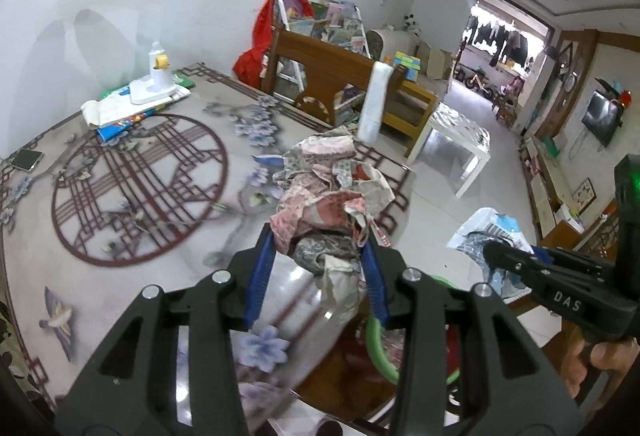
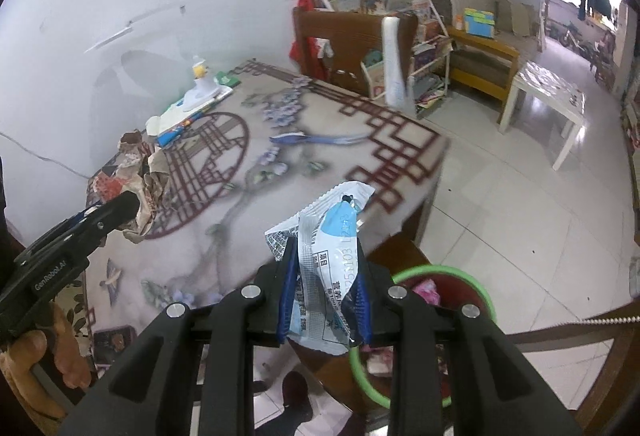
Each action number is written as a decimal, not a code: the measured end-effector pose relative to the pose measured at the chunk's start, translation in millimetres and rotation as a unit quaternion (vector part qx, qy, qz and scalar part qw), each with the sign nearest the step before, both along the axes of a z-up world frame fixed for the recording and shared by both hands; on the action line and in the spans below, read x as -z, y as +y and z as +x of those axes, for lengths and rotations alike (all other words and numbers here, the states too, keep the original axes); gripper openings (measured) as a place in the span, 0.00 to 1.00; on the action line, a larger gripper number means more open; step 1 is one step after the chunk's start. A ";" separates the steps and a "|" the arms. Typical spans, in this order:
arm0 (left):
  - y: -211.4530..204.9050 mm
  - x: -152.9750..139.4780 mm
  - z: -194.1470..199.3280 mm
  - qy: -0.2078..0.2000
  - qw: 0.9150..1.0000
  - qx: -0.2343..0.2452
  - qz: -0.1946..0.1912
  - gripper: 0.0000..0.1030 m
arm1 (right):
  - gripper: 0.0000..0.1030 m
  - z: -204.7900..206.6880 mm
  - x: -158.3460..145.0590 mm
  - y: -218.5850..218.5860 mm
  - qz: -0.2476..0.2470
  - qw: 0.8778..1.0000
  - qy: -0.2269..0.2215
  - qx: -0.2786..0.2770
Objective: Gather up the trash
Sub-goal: 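Lift and carry the crumpled paper and snack wrapper over the red bin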
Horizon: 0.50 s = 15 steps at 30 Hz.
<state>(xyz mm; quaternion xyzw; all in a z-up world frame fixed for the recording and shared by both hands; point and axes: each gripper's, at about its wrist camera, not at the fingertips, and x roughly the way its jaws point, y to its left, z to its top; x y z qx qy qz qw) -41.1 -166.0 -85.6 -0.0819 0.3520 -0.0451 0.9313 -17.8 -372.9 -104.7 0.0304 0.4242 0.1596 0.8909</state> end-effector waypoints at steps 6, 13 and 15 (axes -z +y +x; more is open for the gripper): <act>-48.3 2.4 -5.9 0.002 1.000 0.014 0.005 0.39 | 0.25 -9.3 6.7 -49.0 0.008 1.000 0.005 0.015; -97.3 4.0 -5.4 0.002 1.000 0.031 0.001 0.39 | 0.25 -11.1 6.8 -88.3 0.008 1.000 0.007 0.021; -107.3 5.2 -4.3 0.002 0.999 0.035 0.002 0.39 | 0.25 -13.2 7.4 -96.8 0.008 1.000 0.008 0.022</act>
